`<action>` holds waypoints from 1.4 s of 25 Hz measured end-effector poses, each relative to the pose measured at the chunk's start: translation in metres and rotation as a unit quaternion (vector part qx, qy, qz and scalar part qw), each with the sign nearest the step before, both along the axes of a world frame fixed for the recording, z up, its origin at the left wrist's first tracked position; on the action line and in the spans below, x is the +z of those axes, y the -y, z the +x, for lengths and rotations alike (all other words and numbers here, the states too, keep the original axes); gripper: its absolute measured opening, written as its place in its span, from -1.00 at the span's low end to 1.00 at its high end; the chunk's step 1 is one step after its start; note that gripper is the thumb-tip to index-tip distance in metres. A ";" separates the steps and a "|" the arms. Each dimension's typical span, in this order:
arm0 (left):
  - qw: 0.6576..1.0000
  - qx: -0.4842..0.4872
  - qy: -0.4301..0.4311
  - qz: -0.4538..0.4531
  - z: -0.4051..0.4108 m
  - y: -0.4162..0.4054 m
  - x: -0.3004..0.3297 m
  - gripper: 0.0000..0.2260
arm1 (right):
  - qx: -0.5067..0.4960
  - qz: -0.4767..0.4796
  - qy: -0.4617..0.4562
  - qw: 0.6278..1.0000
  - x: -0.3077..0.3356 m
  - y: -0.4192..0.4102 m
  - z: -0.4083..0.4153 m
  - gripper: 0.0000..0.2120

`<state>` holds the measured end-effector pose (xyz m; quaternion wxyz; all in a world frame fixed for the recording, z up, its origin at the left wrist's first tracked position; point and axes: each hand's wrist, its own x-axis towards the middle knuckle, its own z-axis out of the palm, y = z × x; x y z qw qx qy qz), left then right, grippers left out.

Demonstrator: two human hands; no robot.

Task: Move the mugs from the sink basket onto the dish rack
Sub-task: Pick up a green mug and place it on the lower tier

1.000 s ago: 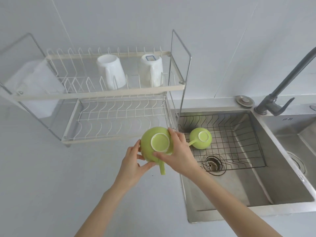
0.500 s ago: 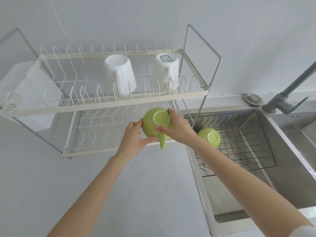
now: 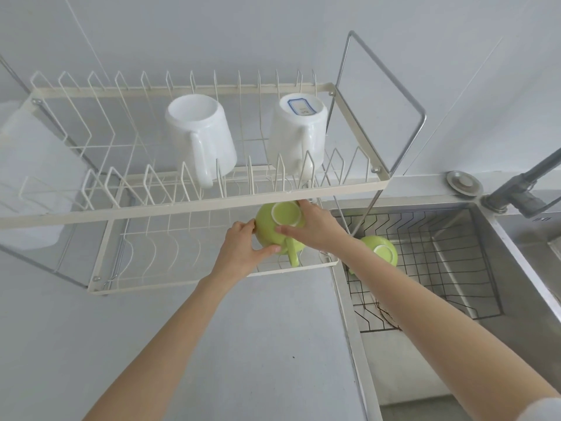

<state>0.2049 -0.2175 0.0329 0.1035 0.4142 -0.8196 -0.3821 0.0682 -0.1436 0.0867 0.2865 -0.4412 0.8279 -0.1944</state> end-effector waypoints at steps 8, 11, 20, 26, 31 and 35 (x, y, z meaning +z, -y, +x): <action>0.999 -0.018 0.040 0.000 0.001 -0.002 0.003 -0.44 | -0.033 -0.003 0.023 0.999 -0.012 -0.006 0.007 -0.22; 0.997 -0.022 0.073 -0.011 0.002 -0.005 0.008 -0.35 | -0.024 0.004 -0.009 1.000 -0.010 -0.011 0.010 -0.20; 0.984 -0.044 0.113 -0.129 0.028 -0.050 0.037 -0.48 | 0.042 -0.025 -0.090 0.995 0.003 -0.071 0.030 -0.26; 0.946 -0.122 0.188 -0.234 0.033 -0.103 0.043 -0.48 | 0.068 -0.007 -0.127 0.990 0.001 -0.132 0.031 -0.29; 0.931 -0.166 0.222 -0.239 0.010 -0.143 0.045 -0.47 | 0.066 0.036 -0.152 0.985 -0.009 -0.177 0.013 -0.31; 0.931 -0.185 0.220 -0.225 -0.024 -0.166 0.046 -0.47 | 0.071 0.056 -0.171 0.981 -0.014 -0.201 -0.020 -0.32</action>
